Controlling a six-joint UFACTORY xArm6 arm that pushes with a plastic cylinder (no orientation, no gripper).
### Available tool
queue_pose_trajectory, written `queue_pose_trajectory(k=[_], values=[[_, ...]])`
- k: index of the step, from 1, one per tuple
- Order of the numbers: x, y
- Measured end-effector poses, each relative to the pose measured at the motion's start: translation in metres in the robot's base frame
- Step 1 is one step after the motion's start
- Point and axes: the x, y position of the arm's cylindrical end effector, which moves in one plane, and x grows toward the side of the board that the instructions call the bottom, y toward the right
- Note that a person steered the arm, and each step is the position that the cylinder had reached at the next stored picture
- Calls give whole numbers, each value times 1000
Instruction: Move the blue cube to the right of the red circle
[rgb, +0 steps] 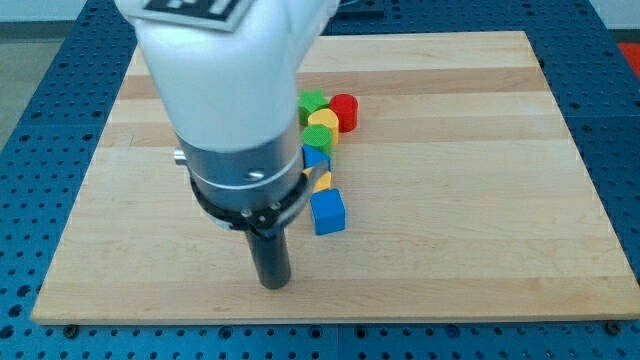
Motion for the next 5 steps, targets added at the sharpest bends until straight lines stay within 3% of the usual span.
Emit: queue_pose_trajectory(k=[1,5], values=[[-21,-9],[-41,0]])
